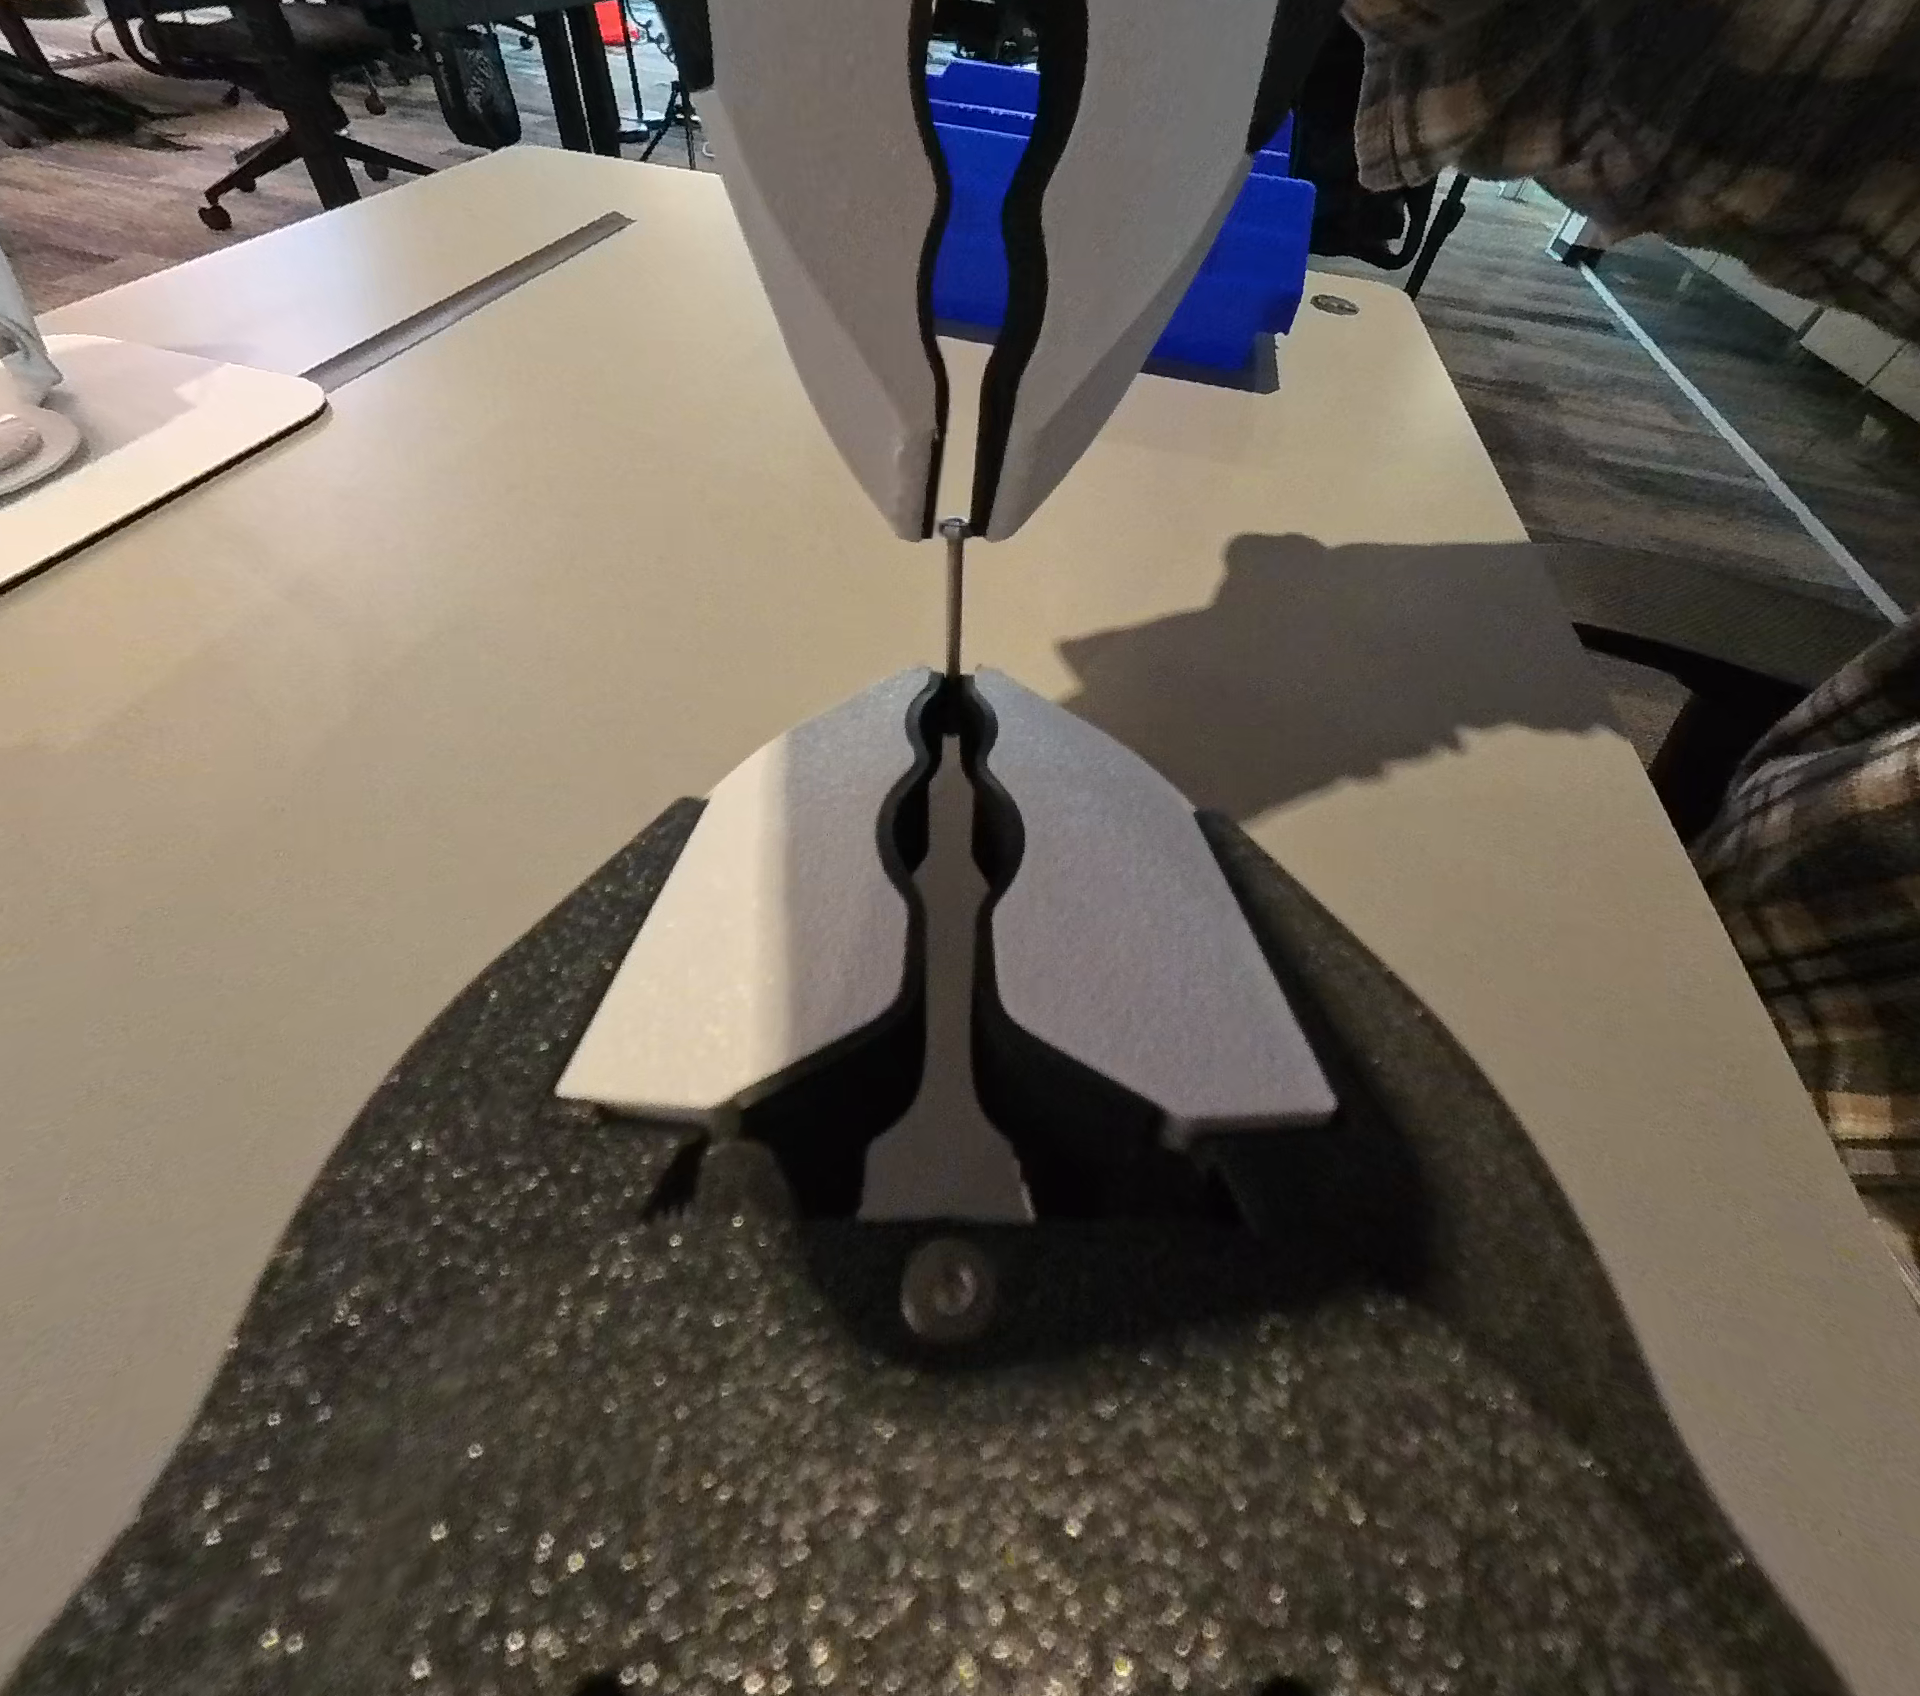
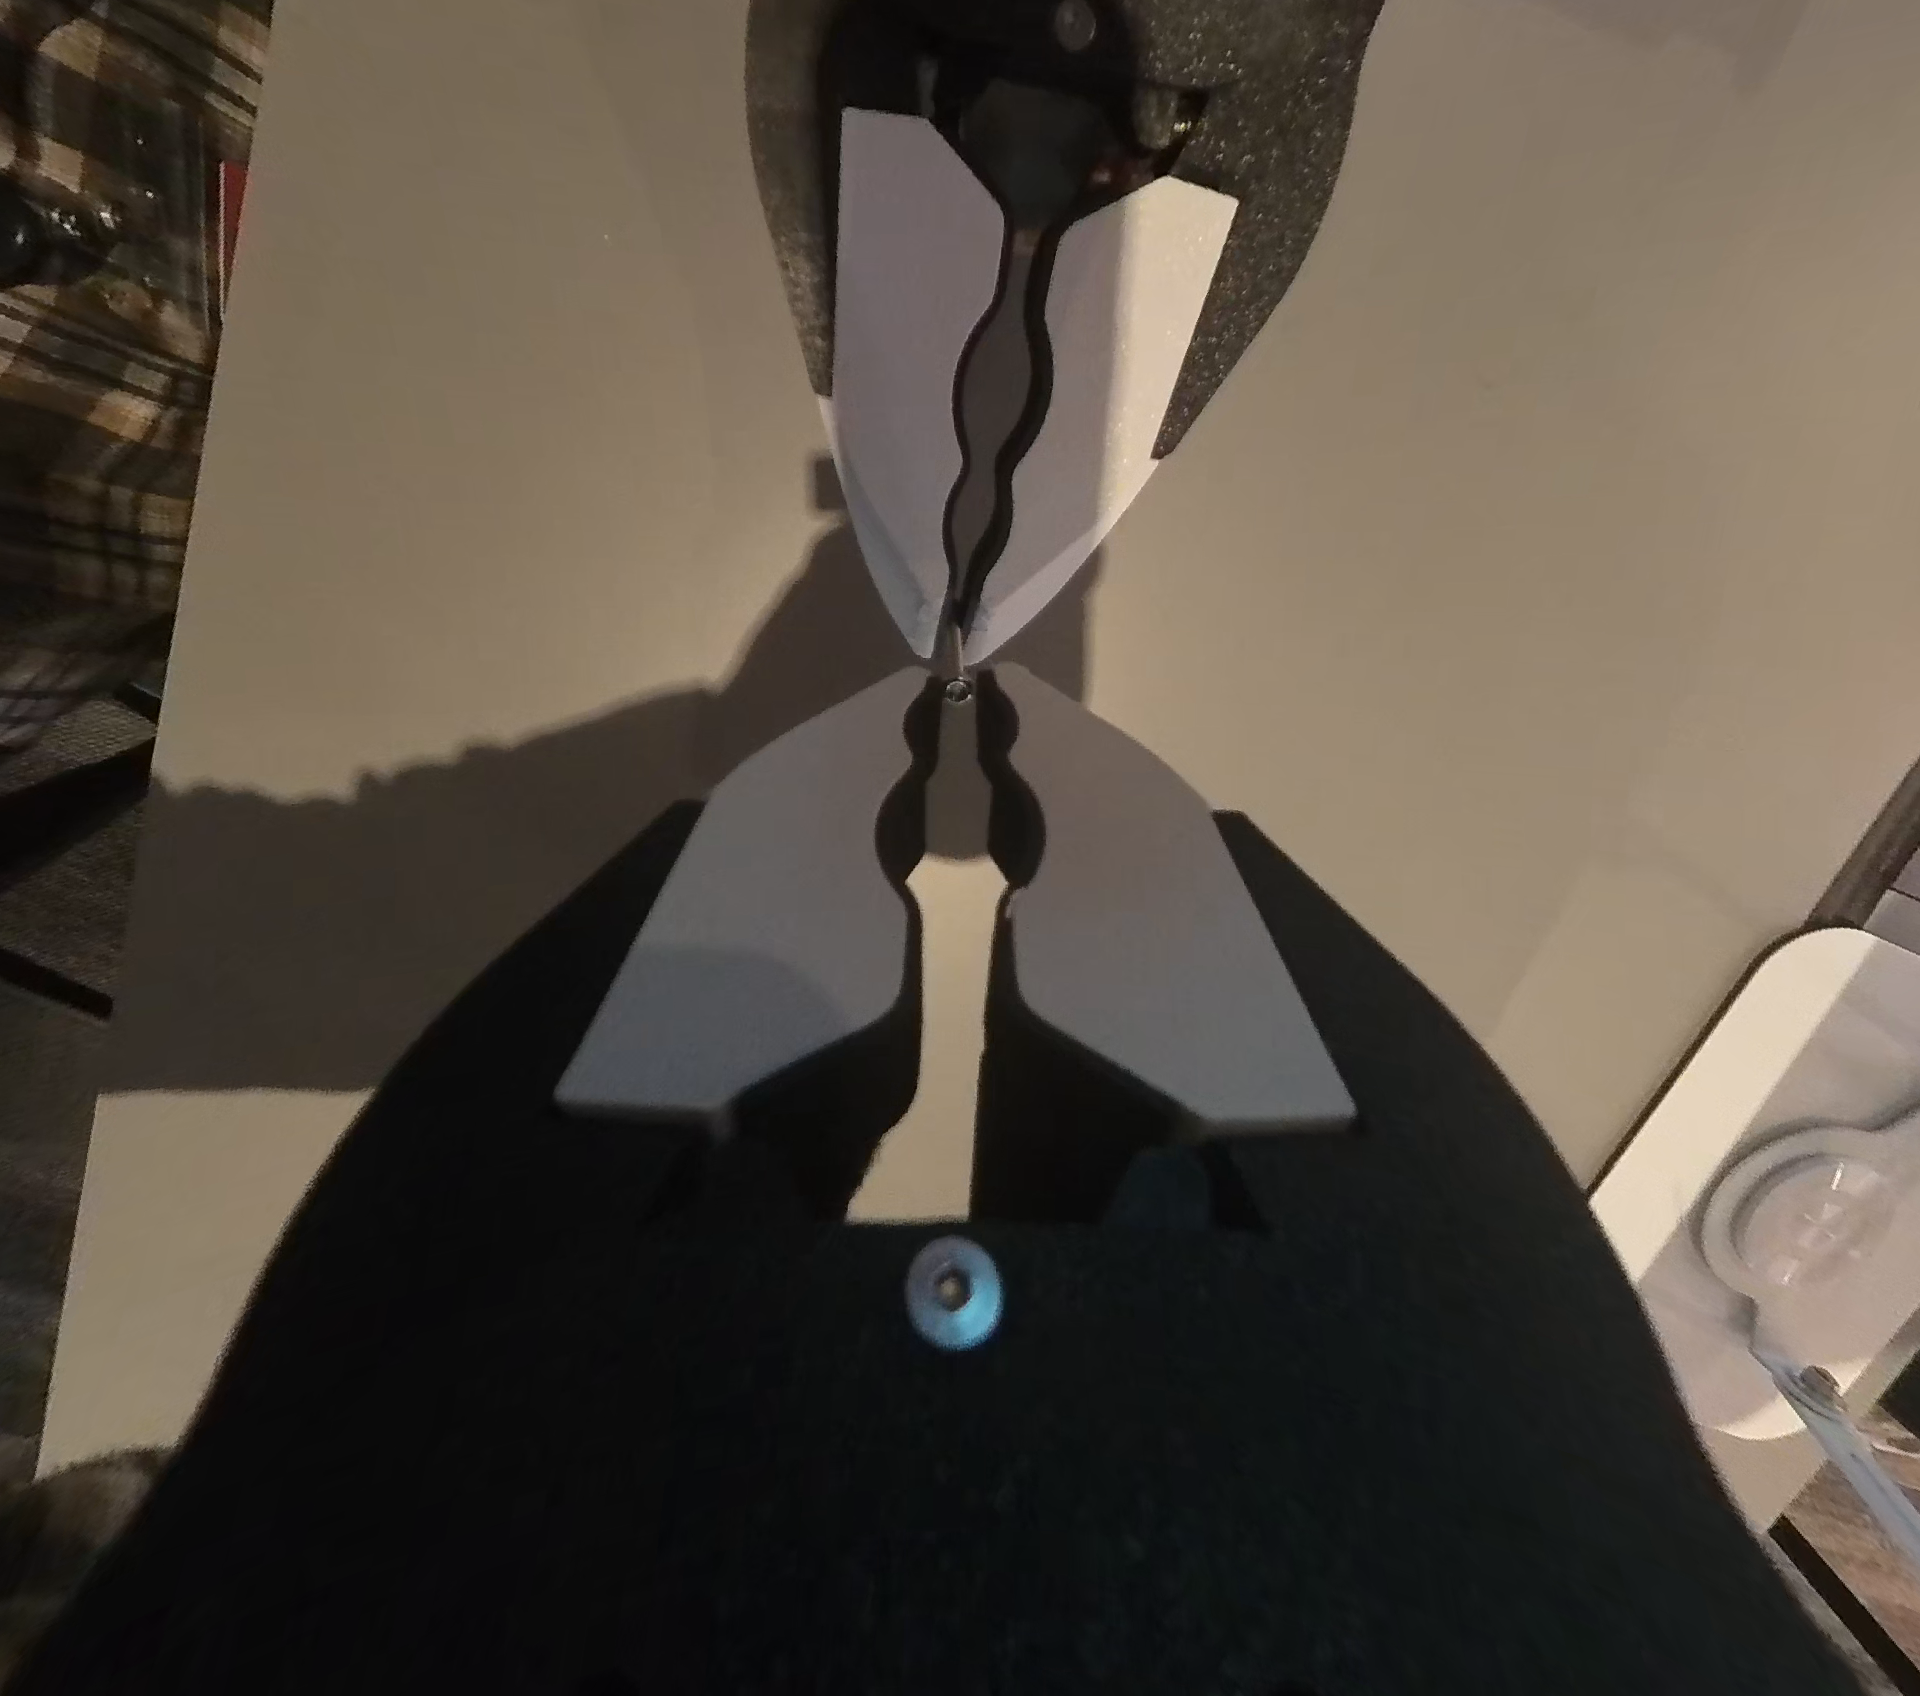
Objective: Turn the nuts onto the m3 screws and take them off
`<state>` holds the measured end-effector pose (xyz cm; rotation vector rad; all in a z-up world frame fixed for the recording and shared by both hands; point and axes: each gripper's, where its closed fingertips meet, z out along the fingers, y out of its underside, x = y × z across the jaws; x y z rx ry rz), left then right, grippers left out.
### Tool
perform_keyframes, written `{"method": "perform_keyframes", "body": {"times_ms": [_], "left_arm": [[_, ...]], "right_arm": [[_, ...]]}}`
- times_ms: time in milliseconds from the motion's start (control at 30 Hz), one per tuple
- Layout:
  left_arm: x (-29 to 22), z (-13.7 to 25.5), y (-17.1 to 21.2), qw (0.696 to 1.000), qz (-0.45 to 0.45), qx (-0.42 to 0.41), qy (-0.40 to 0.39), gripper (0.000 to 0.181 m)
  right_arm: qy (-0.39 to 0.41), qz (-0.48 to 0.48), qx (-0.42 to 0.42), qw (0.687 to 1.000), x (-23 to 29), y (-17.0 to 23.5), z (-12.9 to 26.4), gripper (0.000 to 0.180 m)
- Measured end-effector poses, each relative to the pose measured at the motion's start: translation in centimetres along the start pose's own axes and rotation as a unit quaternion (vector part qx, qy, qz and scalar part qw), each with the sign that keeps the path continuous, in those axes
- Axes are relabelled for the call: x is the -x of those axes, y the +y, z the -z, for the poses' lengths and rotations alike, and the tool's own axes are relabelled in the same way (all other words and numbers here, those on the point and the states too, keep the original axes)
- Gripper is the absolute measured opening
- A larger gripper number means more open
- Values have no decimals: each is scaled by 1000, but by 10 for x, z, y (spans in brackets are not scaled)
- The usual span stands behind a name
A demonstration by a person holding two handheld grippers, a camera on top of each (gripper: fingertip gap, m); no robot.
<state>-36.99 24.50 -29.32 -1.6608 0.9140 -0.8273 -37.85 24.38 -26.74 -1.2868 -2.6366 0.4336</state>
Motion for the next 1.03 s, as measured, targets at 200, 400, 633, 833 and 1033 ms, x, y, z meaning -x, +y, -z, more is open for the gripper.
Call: {"method": "perform_keyframes", "body": {"times_ms": [200, 400, 633, 833, 1033], "left_arm": [[0, 0, 0, 1000, 0, 0, 2, 2], [1, 1, 0, 1000, 6, -4, 2, 2], [9, 11, -11, 999, 16, -36, -9, 2], [6, 8, -11, 999, 17, -40, -4, 2], [4, 9, -14, 999, 24, -49, 2, 2]], "right_arm": [[0, -1, 0, 1000, 0, -1, 1, 8], [14, -13, -30, 999, -2, -4, 14, 17], [107, -108, -412, 899, -2, -18, 64, 76], [152, -135, -575, 792, 6, -19, 52, 100], [130, -132, -598, 780, 11, -37, 23, 110]]}}
